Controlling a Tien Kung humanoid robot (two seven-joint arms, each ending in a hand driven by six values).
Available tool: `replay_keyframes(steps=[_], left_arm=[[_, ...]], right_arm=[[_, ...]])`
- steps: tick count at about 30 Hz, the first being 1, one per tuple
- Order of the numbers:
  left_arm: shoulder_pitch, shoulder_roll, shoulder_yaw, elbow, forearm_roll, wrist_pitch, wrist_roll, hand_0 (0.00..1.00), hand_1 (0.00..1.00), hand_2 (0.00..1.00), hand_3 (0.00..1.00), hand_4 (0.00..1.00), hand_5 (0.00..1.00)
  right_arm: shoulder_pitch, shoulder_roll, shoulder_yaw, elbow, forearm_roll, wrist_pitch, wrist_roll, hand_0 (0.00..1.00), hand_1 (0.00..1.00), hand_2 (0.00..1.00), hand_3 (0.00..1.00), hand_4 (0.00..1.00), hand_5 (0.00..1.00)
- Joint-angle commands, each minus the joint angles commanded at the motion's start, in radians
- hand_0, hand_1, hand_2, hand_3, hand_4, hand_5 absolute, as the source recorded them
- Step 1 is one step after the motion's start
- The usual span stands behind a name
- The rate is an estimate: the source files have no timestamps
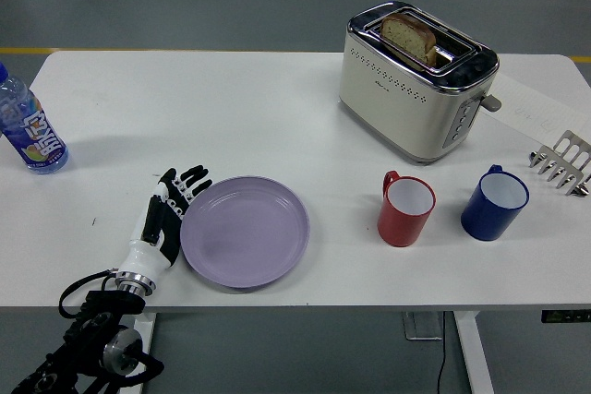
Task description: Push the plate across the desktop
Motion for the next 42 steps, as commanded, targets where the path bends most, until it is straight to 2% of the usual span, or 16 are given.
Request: replay_keyframes(steps=[15,28,34,36,38,39,42], left_arm=[[-0.016,0.0,0.086,-0.011,-0.049,0.0,-0.001,0.836,0.837,0.847,0.739,0.528,0.998],[-0.03,0.0,0.113,-0.012,-0.066,0.001,-0.002,0.833,0.836,0.845,0.738,0.526,0.998],[-0.048,0.0,0.079,-0.022,-0.061,0.007,-0.002,0.831,0.835,0.844,0.738,0.527,0.998],[-0.054,0.0,0.04,-0.034,-0.045,0.026,0.002,0.831,0.835,0.844,0.738,0.527,0.998],[-0.057,0.011,0.003,-0.043,-0.027,0.036,0.012,0.831,0.835,0.844,0.738,0.527,0.998],[-0.057,0.018,-0.017,-0.047,-0.02,0.038,0.018,0.821,0.81,0.798,0.711,0.524,0.998],[-0.052,0.046,-0.076,-0.064,0.014,0.036,0.042,0.821,0.81,0.798,0.711,0.524,0.998]], right_arm=[[-0.005,-0.001,0.003,0.001,-0.003,-0.003,-0.002,0.554,0.466,0.609,0.587,0.324,0.512],[-0.01,-0.003,0.002,0.002,-0.001,-0.006,-0.002,0.553,0.467,0.609,0.586,0.324,0.512],[-0.011,-0.004,0.0,0.001,0.002,-0.006,0.0,0.553,0.466,0.609,0.586,0.324,0.512],[-0.01,-0.005,0.0,0.001,0.003,-0.007,0.001,0.553,0.466,0.609,0.586,0.324,0.512],[-0.01,-0.005,0.0,0.001,0.003,-0.006,0.001,0.553,0.466,0.609,0.586,0.324,0.512],[-0.01,-0.006,0.0,0.001,0.003,-0.006,0.001,0.553,0.466,0.609,0.586,0.325,0.513],[-0.009,-0.006,-0.002,0.0,0.008,-0.006,0.003,0.553,0.466,0.609,0.586,0.325,0.513]])
